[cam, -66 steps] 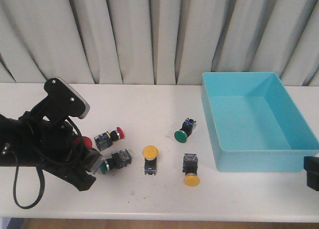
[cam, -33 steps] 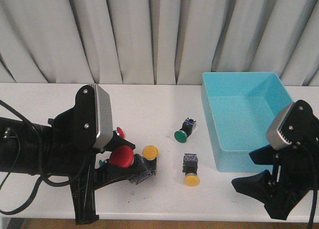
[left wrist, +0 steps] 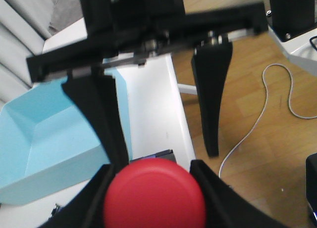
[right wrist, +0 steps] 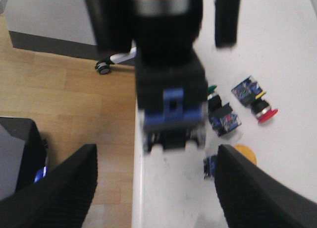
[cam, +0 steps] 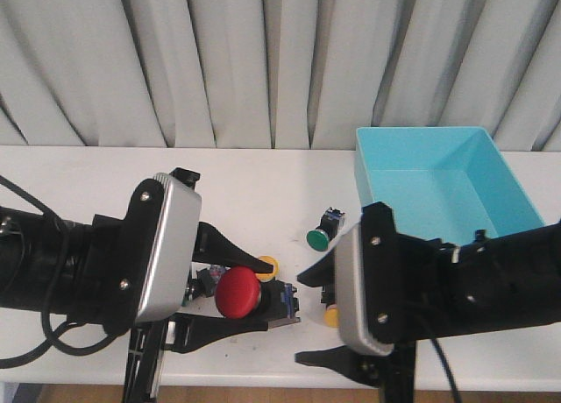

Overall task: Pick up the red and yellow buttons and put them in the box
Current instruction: 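Grasp the red button with the right gripper and open the left gripper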

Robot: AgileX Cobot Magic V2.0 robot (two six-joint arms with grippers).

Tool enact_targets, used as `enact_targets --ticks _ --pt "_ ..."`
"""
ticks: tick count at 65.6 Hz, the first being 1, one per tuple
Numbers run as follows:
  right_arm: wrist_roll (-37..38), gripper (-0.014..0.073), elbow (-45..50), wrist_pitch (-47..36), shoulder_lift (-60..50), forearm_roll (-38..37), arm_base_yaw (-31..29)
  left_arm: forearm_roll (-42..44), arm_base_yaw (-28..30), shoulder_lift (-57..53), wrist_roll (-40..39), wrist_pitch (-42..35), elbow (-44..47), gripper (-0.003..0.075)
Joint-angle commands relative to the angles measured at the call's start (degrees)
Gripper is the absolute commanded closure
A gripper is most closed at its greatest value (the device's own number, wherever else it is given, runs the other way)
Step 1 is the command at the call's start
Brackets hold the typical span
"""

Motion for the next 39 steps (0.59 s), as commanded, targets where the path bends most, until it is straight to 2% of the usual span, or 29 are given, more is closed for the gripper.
enact_targets --ticks 1,11,21,29,39 --pt "-2.4 0.0109 -1.9 -4.4 -0.5 4.2 2.7 -5.1 -0.2 -1.3 1.2 0.8 -1.5 0.0521" --pt "-6.2 0.0112 -1.9 -5.9 -0.4 8.9 5.2 -5.1 -0.2 -1.3 1.6 1.7 -1.5 0.0521" --pt "-8.0 0.0146 -1.8 -6.0 -0.4 11.1 5.2 -5.1 -0.2 -1.3 1.6 1.9 -1.5 0.0521" --pt "-8.0 0.0214 -1.8 -5.5 -0.4 11.3 5.2 -5.1 -0.2 -1.3 1.6 2.2 -1.5 0.0521" --pt "-8.0 0.0342 -1.8 -5.5 -0.4 11.3 5.2 -5.1 -0.2 -1.3 1.6 2.2 -1.5 0.0517"
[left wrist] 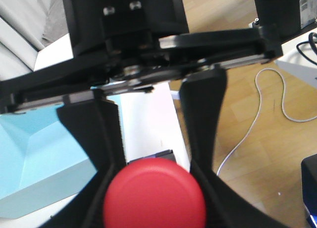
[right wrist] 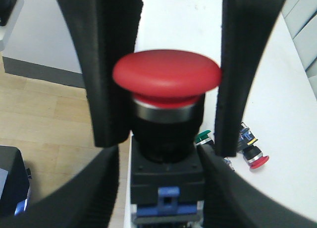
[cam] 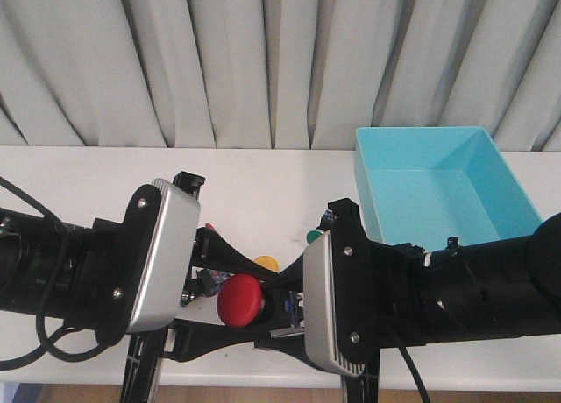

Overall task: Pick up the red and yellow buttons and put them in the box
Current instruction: 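Grasp the red button with the right gripper and open the left gripper, then carry the red button with the right gripper into the blue box and release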

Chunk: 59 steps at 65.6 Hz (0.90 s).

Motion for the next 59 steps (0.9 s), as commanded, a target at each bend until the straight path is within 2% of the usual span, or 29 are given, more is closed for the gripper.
enact_targets --ticks 1,11,28,33,39,44,50,54,59 --pt "-0.6 0.0351 -1.8 -0.7 -1.0 2.5 0.0 -4.2 -0.2 -1.3 0.0 0.3 -1.5 0.0517" --pt "-0.6 0.0389 -1.8 -0.7 -1.0 2.5 0.0 -4.2 -0.2 -1.3 0.0 0.3 -1.5 0.0463" --pt "-0.6 0.0387 -1.8 -0.8 -1.0 2.5 0.0 -4.0 -0.2 -1.3 -0.1 0.9 -1.5 0.0209" --pt "-0.5 0.0387 -1.8 -1.0 -1.0 1.9 -0.1 -4.0 -0.2 -1.3 -0.1 0.9 -1.5 0.0152" --pt "1.6 0.0387 -1.8 -1.7 -2.0 -0.2 -0.1 -3.0 -0.2 -1.3 -0.2 0.5 -1.5 0.0118" --pt "5.7 0.0386 -1.8 -2.6 -3.3 -3.2 -0.1 -1.8 -0.2 -1.3 -0.4 -0.7 -1.5 0.0121" --pt "13.0 0.0384 -1.8 -3.2 -5.4 -12.8 -0.1 0.5 -0.2 -1.3 -2.6 -3.1 -1.5 0.0125" --pt "19.4 0.0383 -1.8 -3.1 -6.8 -19.4 -0.4 2.7 -0.2 -1.3 -5.1 -5.7 -1.5 0.0127" --pt "32.8 0.0381 -1.8 -3.1 -8.9 -28.2 -1.8 6.3 -0.2 -1.3 -10.9 -9.4 -1.5 0.0127"
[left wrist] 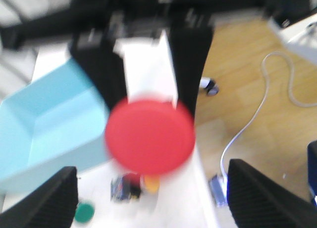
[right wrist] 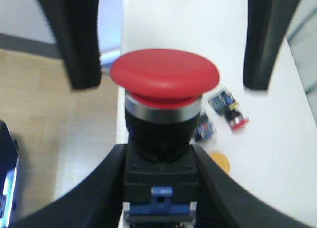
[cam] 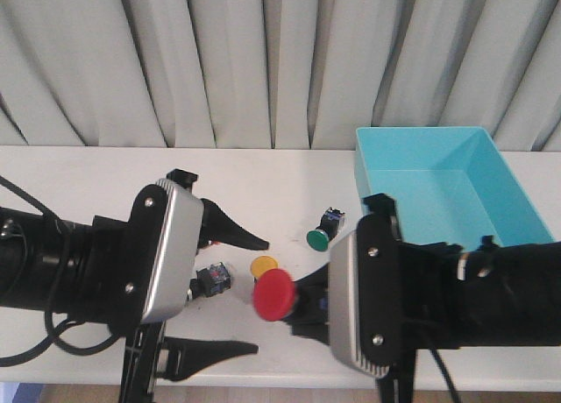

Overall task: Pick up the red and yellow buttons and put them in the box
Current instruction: 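Carry the red button with the right gripper into the blue box and release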

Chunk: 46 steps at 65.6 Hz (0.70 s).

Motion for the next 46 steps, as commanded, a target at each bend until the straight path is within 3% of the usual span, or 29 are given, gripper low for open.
enact_targets --ticks 1,5,14,22,27,36,46 --pt "15.4 0.0380 -1.8 -1.9 -3.4 -10.9 -2.0 1.5 -0.2 -1.3 -7.7 -5.8 -1.5 0.0127" --pt "27.3 0.0379 -1.8 -1.9 -4.4 -17.8 -4.7 4.4 -0.2 -1.3 -14.4 -9.0 -1.5 0.0127" --pt "56.1 0.0377 -1.9 -0.5 -4.3 -35.4 -14.7 14.5 -0.2 -1.3 -40.0 -16.8 -1.4 0.0127" --pt "71.9 0.0372 -3.8 6.0 -0.6 -42.5 -24.8 27.5 0.0 -1.3 -63.1 -17.5 -1.4 0.0127" --pt "76.0 0.0370 -7.0 10.6 3.4 -42.6 -29.3 37.0 0.0 -1.3 -74.3 -15.8 -1.4 0.0127" --pt "76.7 0.0368 -14.1 14.0 11.6 -41.5 -34.0 52.6 0.0 -1.3 -89.6 -10.4 -1.4 0.0127" --pt "76.7 0.0365 -23.0 15.8 21.3 -40.7 -35.2 61.2 0.0 -1.3 -99.4 -5.6 -1.4 0.0127"
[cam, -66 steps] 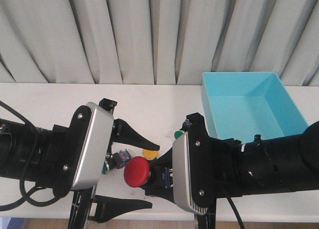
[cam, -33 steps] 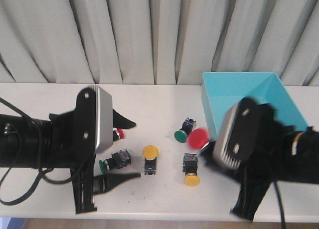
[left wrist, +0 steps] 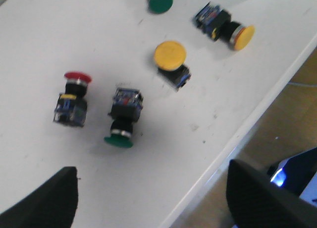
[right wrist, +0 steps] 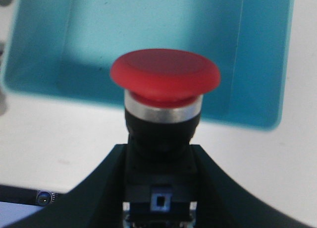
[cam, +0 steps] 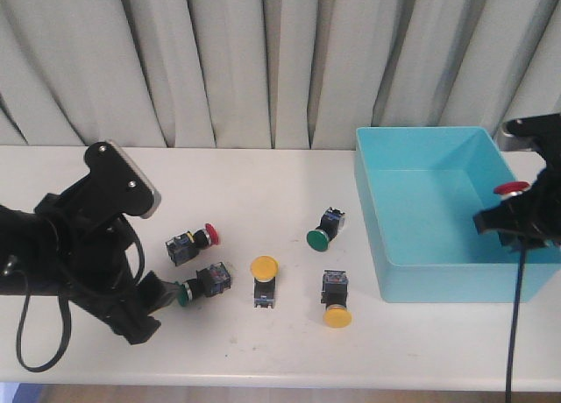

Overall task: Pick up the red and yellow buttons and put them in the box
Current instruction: 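Carry the red button with the right gripper into the blue box and release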

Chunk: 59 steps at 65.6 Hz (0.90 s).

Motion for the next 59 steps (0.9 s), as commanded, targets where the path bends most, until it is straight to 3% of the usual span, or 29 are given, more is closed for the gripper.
enact_targets --ticks 1,34,59 --pt "0.3 0.0364 -7.1 -0.8 4.3 0.4 -0.8 4.9 0.0 -1.3 -6.8 0.6 -1.4 0.0127" --pt "1.1 0.0348 -32.0 8.9 33.9 -0.4 -0.8 4.7 -0.2 -1.3 -7.3 2.2 -1.4 0.0127" --pt "2.4 0.0337 -34.3 11.5 39.7 -0.4 -0.8 4.7 -0.2 -1.3 -7.3 2.3 -1.4 0.0127"
